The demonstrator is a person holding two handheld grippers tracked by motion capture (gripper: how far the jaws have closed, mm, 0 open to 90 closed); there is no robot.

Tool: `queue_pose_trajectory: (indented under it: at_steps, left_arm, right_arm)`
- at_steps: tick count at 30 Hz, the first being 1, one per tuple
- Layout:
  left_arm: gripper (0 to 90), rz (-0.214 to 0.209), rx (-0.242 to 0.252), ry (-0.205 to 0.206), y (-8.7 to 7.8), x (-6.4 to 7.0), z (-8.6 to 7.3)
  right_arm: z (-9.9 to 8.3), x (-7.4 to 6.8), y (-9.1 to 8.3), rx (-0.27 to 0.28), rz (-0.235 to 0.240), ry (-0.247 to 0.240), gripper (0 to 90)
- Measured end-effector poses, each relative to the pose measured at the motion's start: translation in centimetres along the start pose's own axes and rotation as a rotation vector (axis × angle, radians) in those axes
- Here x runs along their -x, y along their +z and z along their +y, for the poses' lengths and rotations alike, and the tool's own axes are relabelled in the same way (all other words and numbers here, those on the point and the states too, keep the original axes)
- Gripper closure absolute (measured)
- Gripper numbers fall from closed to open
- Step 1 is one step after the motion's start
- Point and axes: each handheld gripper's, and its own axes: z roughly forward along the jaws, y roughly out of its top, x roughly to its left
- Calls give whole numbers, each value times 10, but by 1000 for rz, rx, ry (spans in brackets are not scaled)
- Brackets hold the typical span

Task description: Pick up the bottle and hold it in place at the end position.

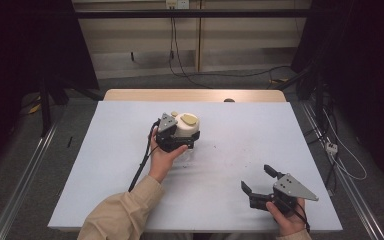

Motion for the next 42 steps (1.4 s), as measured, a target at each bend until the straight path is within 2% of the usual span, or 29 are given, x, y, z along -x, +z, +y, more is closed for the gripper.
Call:
queue_pose_trajectory:
  at_steps: [29, 42]
  left_arm:
    - [61, -11, -7, -5, 20, 12, 0]
    - [61, -9, -13, 4, 26, 13, -3]
  right_arm:
    - [0, 2, -2, 7, -4, 5, 53]
    - [-1, 3, -3, 5, -6, 7, 53]
